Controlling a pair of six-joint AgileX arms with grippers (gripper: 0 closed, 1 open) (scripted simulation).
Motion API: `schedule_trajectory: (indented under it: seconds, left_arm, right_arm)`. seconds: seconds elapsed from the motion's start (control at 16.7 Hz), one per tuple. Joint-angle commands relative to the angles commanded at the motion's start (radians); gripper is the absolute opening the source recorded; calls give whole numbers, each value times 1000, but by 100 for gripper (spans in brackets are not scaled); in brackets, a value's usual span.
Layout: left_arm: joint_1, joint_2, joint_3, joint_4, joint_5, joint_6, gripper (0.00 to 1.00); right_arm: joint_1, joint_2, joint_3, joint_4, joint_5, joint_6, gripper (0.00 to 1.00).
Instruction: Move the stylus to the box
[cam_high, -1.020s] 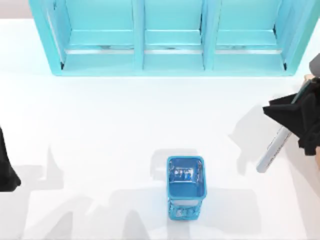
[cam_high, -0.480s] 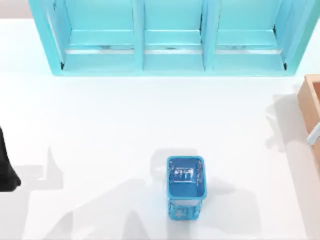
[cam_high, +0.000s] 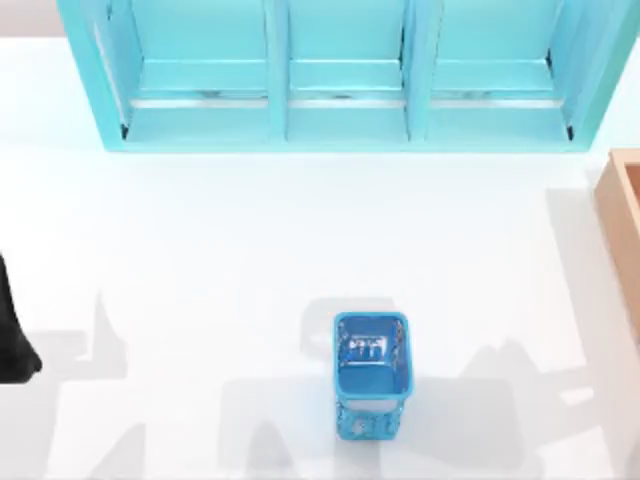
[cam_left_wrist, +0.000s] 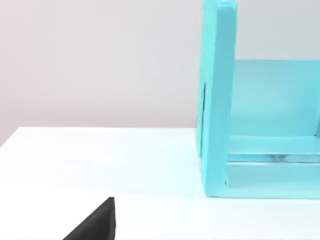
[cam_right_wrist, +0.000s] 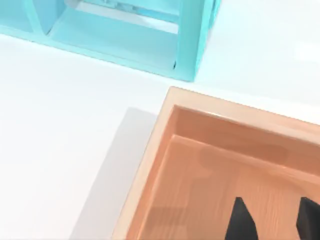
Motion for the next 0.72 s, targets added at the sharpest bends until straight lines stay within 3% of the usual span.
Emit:
schedule_trajectory:
  seconds: [0.42,0.72]
  left_arm:
    - [0,0,0,0,0,0,100]
    - [0,0,0,0,0,0,100]
  right_arm:
    - [0,5,-14,11,8,-2,0]
    - [36,45,-124,207,39,37,0]
